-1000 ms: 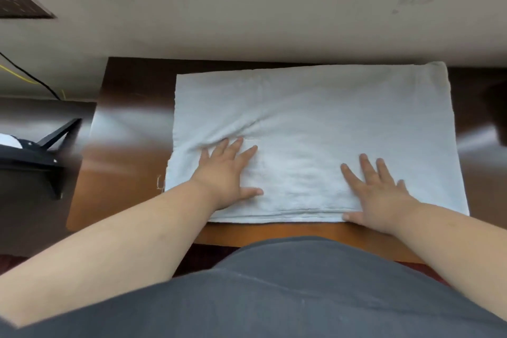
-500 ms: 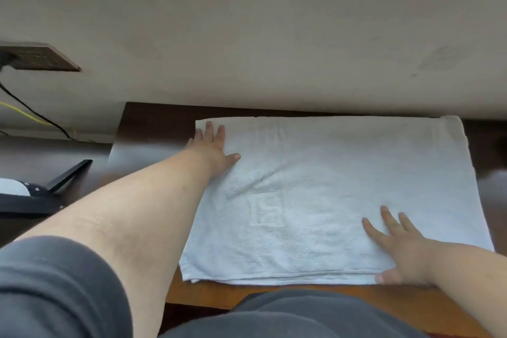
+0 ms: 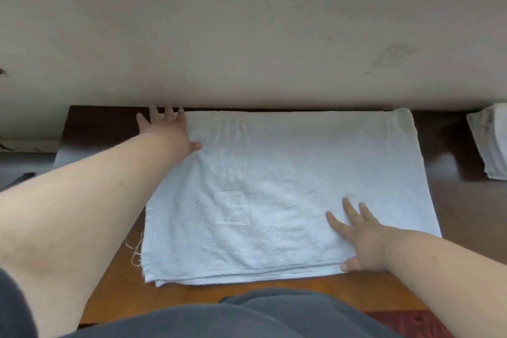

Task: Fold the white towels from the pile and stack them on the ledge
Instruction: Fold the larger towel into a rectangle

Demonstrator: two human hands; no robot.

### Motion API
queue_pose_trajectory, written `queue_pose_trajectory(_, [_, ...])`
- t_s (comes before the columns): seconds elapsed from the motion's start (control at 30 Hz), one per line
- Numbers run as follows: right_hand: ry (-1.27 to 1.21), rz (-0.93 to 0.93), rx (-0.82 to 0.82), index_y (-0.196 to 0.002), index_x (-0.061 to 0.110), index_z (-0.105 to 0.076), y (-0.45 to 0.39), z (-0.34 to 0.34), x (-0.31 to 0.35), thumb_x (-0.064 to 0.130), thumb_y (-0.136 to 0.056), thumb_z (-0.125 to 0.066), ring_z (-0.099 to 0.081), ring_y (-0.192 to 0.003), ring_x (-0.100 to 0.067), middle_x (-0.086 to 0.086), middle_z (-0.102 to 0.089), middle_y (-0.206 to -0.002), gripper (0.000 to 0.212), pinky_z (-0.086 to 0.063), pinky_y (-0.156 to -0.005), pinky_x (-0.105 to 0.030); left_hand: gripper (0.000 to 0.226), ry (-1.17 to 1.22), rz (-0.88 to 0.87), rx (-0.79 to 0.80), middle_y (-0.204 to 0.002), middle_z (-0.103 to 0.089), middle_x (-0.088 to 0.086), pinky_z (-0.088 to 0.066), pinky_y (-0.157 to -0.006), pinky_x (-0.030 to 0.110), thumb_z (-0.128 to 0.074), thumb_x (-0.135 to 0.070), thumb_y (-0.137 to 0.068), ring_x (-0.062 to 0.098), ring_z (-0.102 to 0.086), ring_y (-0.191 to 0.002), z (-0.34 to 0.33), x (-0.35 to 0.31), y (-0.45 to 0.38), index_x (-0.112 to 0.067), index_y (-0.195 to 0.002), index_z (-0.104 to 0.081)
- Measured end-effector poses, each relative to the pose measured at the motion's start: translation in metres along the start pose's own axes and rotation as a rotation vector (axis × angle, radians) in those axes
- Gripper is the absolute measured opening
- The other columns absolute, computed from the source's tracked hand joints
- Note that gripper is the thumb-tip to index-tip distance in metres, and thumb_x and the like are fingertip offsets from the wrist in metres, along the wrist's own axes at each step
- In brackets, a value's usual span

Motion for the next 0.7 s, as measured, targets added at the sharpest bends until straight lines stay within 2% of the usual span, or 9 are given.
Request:
queue_pose_trajectory(0.07, [-0.008,-0.016,0.002,-0.149,0.045,0.026,0.002,0.001,0.001,0.06,-0.087,-0.061,0.029,-0.147,-0.034,-0.001,0.045,-0.153,0.108,-0.019,-0.121,-0.053,0.087,0.093,-0.146,-0.27,-0.165,0.001,0.011,-0.013,-0.118,0.058,-0.041,-0.061,-0.094,0.039,-0.003,-0.149,-0.007,-0.026,0.028,-0.02,-0.157,0.004])
queue_pose_trajectory(0.13, [-0.021,-0.028,-0.015,-0.149,0.047,0.024,0.004,0.0,0.002,0.058,-0.088,-0.062,0.03,-0.146,-0.034,0.001,0.044,-0.154,0.107,-0.02,-0.12,-0.055,0.077,0.16,-0.373,-0.411,-0.163,-0.007,0.012,-0.019,-0.115,0.057,-0.032,-0.061,-0.095,0.037,-0.009,-0.149,-0.046,-0.052,0.069,-0.026,-0.157,-0.003])
queue_pose_trajectory(0.17, [-0.029,-0.032,-0.023,-0.15,0.047,0.023,0.005,-0.001,0.0,0.058,-0.088,-0.063,0.03,-0.146,-0.034,0.001,0.043,-0.154,0.107,-0.02,-0.119,-0.057,0.076,0.14,-0.416,-0.402,-0.163,-0.01,0.012,-0.022,-0.113,0.06,-0.025,-0.066,-0.093,0.037,-0.01,-0.148,-0.073,-0.061,0.091,-0.029,-0.157,-0.007])
queue_pose_trajectory(0.23, [-0.03,-0.016,-0.04,-0.15,0.048,0.022,0.0,-0.001,0.004,0.059,-0.088,-0.063,0.03,-0.146,-0.035,0.002,0.042,-0.155,0.106,-0.019,-0.118,-0.06,0.085,0.088,-0.333,-0.256,-0.163,-0.012,0.014,-0.023,-0.106,0.065,-0.016,-0.078,-0.087,0.038,-0.009,-0.148,-0.125,-0.054,0.118,-0.03,-0.157,-0.018])
queue_pose_trajectory(0.3, [-0.04,-0.009,-0.075,-0.15,0.048,0.022,-0.002,-0.003,0.001,0.061,-0.088,-0.061,0.029,-0.146,-0.035,0.003,0.04,-0.157,0.104,-0.019,-0.117,-0.061,0.097,0.046,-0.257,-0.204,-0.163,-0.01,0.015,-0.022,-0.104,0.067,-0.008,-0.086,-0.079,0.04,-0.007,-0.148,-0.149,-0.048,0.122,-0.029,-0.157,-0.02])
queue_pose_trajectory(0.4, [-0.102,0.017,-0.146,-0.151,0.049,0.017,0.0,-0.009,-0.005,0.065,-0.087,-0.058,0.028,-0.147,-0.031,0.006,0.035,-0.159,0.1,-0.019,-0.118,-0.061,0.104,-0.006,-0.243,-0.111,-0.161,0.022,0.01,-0.016,-0.11,0.063,0.0,-0.093,-0.067,0.035,0.016,-0.148,-0.14,-0.052,0.11,-0.036,-0.153,0.018])
queue_pose_trajectory(0.47, [-0.213,0.051,-0.233,-0.155,0.047,0.005,0.004,-0.013,-0.009,0.066,-0.088,-0.054,0.023,-0.15,-0.024,0.009,0.026,-0.163,0.091,-0.019,-0.12,-0.056,0.105,-0.016,-0.226,-0.062,-0.159,0.031,0.006,-0.017,-0.112,0.061,-0.016,-0.092,-0.071,0.033,0.02,-0.147,-0.131,-0.057,0.109,-0.037,-0.15,0.025])
queue_pose_trajectory(0.6, [-0.633,0.002,-0.61,-0.152,0.038,-0.035,0.021,-0.023,-0.046,0.053,-0.097,-0.05,-0.007,-0.152,-0.014,0.008,-0.009,-0.166,0.059,-0.022,-0.12,-0.034,0.094,-0.025,-0.249,-0.088,-0.163,0.006,0.005,-0.022,-0.116,0.049,-0.043,-0.077,-0.079,0.029,-0.006,-0.149,-0.103,-0.085,0.137,-0.037,-0.154,-0.001])
queue_pose_trajectory(0.7, [-0.706,-0.242,-0.682,-0.151,0.033,-0.035,0.033,-0.055,-0.097,0.042,-0.099,-0.049,-0.012,-0.149,-0.019,0.004,-0.012,-0.164,0.054,-0.031,-0.116,-0.038,0.068,0.011,-0.566,-0.221,-0.157,-0.019,-0.004,-0.03,-0.112,0.033,-0.048,-0.059,-0.088,0.02,-0.028,-0.141,-0.087,-0.143,0.173,-0.045,-0.149,-0.022])
Point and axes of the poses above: each hand's wrist, its own y-axis away from the middle knuckle, its own z-axis out of the back of the hand, x = y × z, the point moved 4 cm from there along -y, towards the middle knuckle
